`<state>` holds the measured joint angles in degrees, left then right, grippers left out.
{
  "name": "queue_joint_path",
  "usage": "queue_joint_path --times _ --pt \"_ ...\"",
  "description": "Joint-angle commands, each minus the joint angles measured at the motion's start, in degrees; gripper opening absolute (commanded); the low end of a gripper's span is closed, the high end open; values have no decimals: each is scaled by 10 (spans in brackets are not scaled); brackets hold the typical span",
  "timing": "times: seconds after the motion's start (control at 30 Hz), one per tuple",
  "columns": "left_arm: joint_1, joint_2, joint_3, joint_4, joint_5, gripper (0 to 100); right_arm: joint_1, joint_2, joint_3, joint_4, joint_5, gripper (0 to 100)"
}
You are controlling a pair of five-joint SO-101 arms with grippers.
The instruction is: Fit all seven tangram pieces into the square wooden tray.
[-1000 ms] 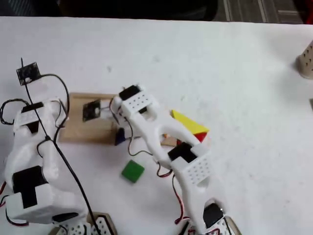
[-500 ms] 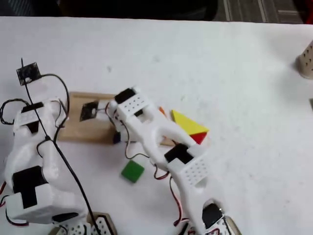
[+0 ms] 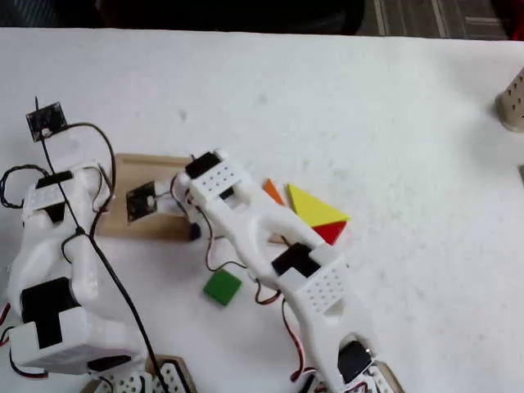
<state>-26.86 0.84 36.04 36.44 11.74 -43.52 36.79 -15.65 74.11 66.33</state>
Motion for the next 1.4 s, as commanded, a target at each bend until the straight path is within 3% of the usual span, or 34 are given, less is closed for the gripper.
queue_joint_path --times 0.0,0.4,0.6,1.03,1.23,1.37 --pt "-7 -1 -34 -16 -5 28 -22 -18 -11 -24 32 334" --pt "-6 -1 -34 -17 -5 28 -40 16 -7 -27 38 328" --pt "-7 -1 -33 -17 -5 28 -33 17 -7 -26 38 207" --pt "-8 -1 -32 -17 -5 28 68 -25 18 8 36 200" --pt "-8 -1 -32 -17 -5 28 31 -53 43 6 31 202" --pt "-8 -1 -33 -17 -5 28 -14 -53 43 -39 -26 248"
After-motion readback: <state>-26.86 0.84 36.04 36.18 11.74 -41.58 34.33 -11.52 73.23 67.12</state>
